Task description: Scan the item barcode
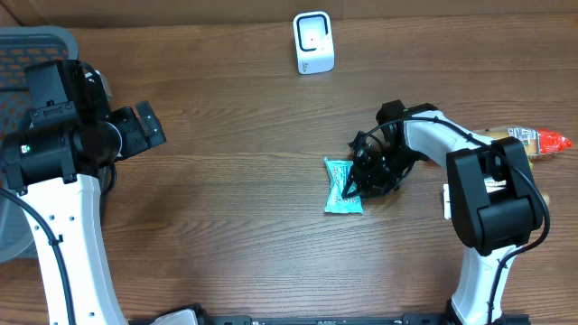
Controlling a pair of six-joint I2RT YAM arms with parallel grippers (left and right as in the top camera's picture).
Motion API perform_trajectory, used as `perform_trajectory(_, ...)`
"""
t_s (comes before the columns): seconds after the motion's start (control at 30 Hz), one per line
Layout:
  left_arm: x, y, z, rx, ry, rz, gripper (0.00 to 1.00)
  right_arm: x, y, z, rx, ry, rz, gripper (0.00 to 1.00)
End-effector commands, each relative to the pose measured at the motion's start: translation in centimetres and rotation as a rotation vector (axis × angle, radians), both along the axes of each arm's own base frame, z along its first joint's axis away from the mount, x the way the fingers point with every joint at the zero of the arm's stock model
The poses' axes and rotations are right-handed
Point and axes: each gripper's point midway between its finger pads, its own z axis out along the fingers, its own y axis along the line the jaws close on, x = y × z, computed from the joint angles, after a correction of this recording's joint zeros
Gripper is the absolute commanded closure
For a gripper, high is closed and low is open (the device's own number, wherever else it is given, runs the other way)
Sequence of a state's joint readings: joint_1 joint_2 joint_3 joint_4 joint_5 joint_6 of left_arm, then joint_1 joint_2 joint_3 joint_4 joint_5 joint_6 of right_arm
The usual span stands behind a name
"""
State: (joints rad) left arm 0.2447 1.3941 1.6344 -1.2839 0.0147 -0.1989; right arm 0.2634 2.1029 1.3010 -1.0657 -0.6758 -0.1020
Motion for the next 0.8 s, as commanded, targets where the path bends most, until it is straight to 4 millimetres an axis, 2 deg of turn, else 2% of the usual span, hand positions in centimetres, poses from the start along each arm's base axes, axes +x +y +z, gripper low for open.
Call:
perform_trajectory(0.0, 0.3, 0.1, 0.4, 0.010, -0.011, -0.016, 0.00, -0.9, -0.5, -1.3, -0.040, 0.026, 0.010, 0.86)
perform_trajectory(0.03, 0.3, 0.1, 0.4, 0.010, -0.011, -0.016, 0.00, -0.9, -0.5, -1.3, -0.037, 0.027, 0.009, 0.96)
perform_trajectory(0.23, 0.3, 0.1, 0.4, 0.009, -0.010, -0.015, 0.00, -0.2, -0.5, -0.6, -0.036, 0.023, 0.002, 0.96)
perform_trajectory(0.4, 0.3, 0.1, 0.4, 0.009, -0.010, -0.015, 0.00, 2.5, -1.3, 2.4, -0.041, -0.007, -0.032, 0.96)
perform_trajectory(0.47, 0.3, 0.1, 0.4, 0.009, -0.010, -0.015, 0.01, 3.8, -2.0, 3.5, -0.104, -0.036, -0.053, 0.96)
perform_trajectory(0.63, 0.3, 0.1, 0.4, 0.009, -0.010, -0.015, 0.00, 7.5, -7.0, 6.8, -0.592, -0.193, -0.168, 0.96)
perform_trajectory(0.77, 0.3, 0.1, 0.4, 0.009, -0.010, -0.015, 0.00, 8.7, -10.5, 10.5, -1.092, -0.412, -0.262, 0.96)
